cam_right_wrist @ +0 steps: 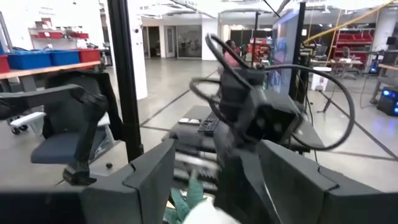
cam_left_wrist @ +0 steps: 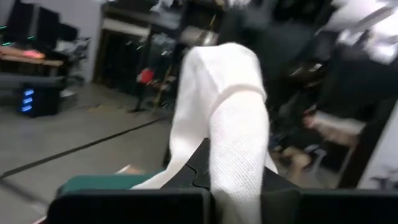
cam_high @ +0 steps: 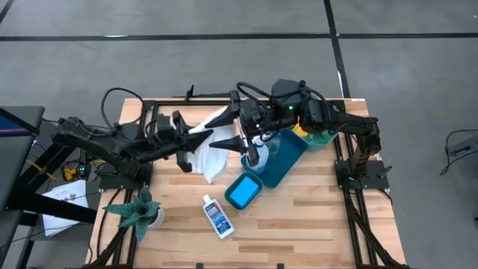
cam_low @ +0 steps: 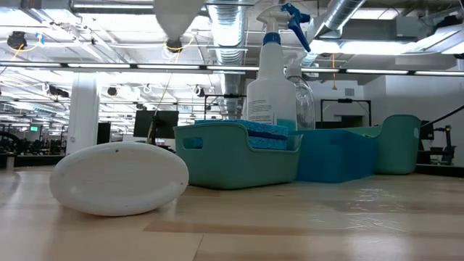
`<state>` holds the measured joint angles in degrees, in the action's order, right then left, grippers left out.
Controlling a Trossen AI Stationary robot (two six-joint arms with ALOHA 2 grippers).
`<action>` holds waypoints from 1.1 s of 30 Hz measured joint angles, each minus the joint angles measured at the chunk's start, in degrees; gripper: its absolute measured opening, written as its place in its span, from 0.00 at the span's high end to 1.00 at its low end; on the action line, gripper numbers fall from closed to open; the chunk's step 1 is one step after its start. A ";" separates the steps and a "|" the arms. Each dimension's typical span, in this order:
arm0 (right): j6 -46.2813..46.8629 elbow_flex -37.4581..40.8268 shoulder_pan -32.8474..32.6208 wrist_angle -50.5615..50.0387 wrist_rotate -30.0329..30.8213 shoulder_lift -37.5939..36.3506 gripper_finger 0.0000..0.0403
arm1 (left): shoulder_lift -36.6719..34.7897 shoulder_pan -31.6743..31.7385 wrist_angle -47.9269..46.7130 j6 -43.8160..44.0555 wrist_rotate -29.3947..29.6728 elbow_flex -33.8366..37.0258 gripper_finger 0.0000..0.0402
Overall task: Pick & Place Kitchen Items
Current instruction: Put the white microfiber cloth into the top green bin
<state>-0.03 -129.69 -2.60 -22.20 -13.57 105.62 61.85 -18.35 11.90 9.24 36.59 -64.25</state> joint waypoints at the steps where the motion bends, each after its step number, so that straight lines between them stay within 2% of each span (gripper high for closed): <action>1: 0.00 0.00 0.01 -0.44 0.06 0.00 0.44 | 0.10 0.00 1.39 -0.18 -1.13 0.00 0.99; 7: -1.22 0.00 -0.24 -2.04 3.68 0.02 0.44 | 0.17 0.00 7.19 -0.37 -8.42 0.00 0.99; 14: -1.66 -0.07 -0.38 -1.87 5.07 0.39 0.44 | 0.21 -0.22 13.52 -4.52 -11.06 0.00 0.99; 21: -0.70 0.04 -0.38 -1.99 5.13 0.68 0.44 | 0.14 0.29 17.89 -7.29 -11.57 -0.02 0.99; 28: 0.06 0.04 -0.25 -1.34 5.54 0.68 0.45 | 0.14 1.18 18.33 -7.29 -11.55 -0.02 0.99; 33: 0.07 0.04 -0.38 -1.37 6.77 0.68 0.53 | 0.14 1.18 18.31 -7.29 -11.53 -0.02 0.99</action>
<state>0.03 -129.64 -2.99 -23.57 -6.80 106.30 62.00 -17.17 30.22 1.96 25.06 -64.27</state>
